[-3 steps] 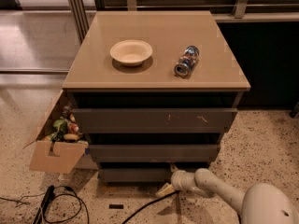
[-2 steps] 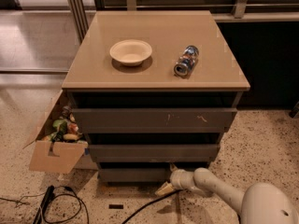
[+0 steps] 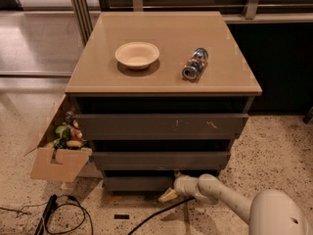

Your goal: Open bottom drawer

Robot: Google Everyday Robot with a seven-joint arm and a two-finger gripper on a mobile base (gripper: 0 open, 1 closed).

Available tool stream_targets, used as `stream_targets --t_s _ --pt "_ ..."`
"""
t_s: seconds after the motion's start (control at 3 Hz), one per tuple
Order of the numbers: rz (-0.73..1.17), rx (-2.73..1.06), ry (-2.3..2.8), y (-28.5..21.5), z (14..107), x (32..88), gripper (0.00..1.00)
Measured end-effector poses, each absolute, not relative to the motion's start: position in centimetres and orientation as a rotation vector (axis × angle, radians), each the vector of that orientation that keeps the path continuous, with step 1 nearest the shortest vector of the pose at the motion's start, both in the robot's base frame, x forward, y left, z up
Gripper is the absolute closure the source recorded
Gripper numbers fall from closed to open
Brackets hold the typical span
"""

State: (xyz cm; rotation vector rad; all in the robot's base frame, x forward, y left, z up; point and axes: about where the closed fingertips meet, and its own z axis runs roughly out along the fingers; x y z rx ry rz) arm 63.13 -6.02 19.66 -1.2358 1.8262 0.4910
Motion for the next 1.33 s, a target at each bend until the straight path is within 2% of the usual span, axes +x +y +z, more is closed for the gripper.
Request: stream_targets --t_s 0.33,1.33 --pt "0.491 -1.236 1.826 -6.01 19.66 63.13 0.11" --pt "0.491 -1.236 1.826 -6.0 19.66 63.13 0.82"
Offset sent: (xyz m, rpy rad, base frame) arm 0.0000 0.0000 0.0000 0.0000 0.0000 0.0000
